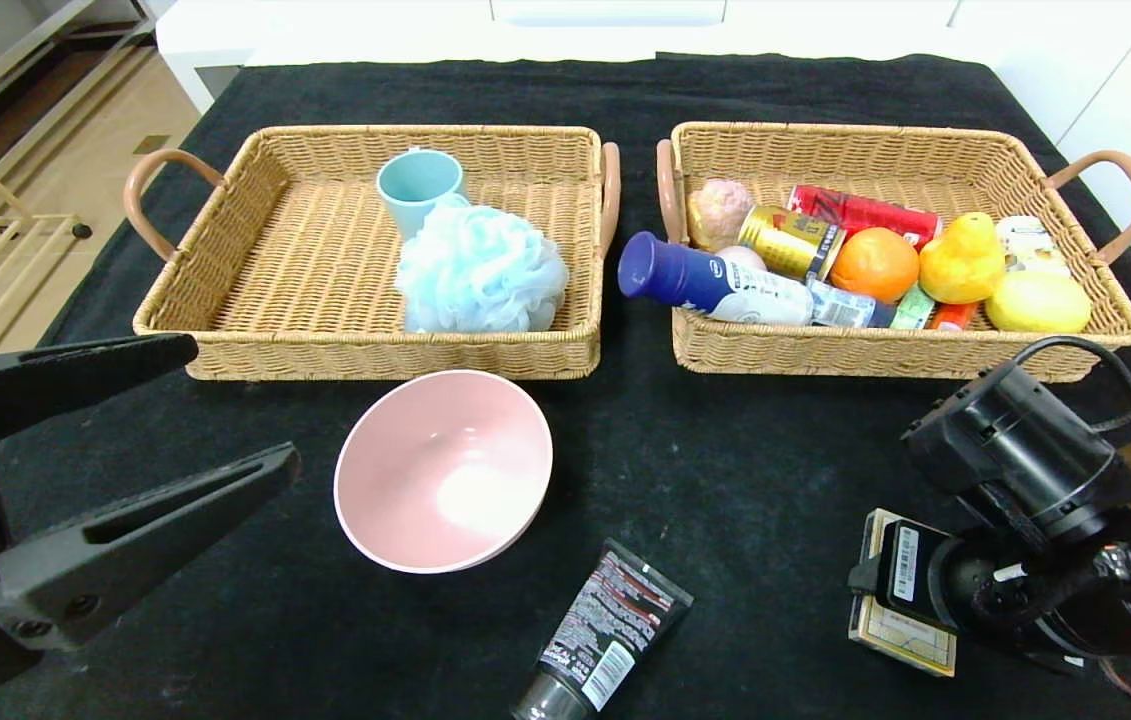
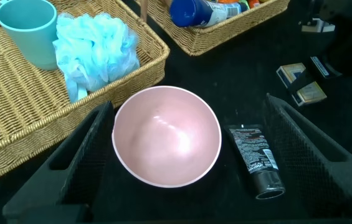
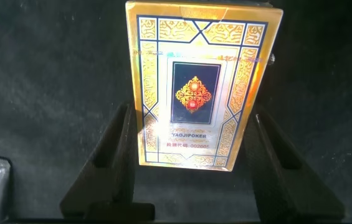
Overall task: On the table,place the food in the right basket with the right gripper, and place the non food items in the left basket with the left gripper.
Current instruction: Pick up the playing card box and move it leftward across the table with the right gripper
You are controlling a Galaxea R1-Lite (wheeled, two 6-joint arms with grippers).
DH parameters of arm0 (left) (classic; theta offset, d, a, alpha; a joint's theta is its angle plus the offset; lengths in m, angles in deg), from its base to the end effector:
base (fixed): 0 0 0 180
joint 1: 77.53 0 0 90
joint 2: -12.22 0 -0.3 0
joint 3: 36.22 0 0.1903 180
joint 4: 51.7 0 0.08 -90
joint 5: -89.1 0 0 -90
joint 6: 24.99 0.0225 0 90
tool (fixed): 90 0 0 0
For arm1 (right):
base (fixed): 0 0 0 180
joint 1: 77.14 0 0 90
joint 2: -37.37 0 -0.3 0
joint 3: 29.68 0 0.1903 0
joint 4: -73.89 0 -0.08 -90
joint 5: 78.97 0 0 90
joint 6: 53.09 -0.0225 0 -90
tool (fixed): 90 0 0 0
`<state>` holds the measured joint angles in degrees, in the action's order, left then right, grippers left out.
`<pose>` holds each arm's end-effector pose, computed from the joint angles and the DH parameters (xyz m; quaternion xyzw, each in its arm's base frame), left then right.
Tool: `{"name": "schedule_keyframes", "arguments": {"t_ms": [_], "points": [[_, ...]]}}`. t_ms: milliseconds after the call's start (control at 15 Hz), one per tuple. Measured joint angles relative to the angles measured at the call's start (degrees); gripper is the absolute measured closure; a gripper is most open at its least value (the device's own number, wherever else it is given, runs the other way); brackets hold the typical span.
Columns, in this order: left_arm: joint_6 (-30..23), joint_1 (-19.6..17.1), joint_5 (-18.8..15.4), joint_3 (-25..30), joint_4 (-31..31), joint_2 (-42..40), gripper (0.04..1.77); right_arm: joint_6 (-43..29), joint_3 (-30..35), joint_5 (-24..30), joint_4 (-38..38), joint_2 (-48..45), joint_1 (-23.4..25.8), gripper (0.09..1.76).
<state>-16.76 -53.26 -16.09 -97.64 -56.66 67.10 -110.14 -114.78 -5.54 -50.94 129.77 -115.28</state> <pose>0.1053 -0.0539 0.2699 0.0665 -0.0379 -0.3357 0.9389 0.1992 0.1483 0.1855 0.1918 0.4811 -0.0794 0.8518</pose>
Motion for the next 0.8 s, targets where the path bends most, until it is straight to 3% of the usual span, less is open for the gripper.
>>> {"name": "schedule_keyframes", "arguments": {"t_ms": [400,800], "points": [[-0.02,0.0,0.0,0.0,0.02,-0.06,0.09,6.12,-3.06,0.21,0.6,-4.83,-1.73,0.79],[-0.02,-0.02,0.06,0.0,0.02,0.13,0.09,12.65,-11.84,-0.68,0.2,-3.32,-7.28,0.79]]}}
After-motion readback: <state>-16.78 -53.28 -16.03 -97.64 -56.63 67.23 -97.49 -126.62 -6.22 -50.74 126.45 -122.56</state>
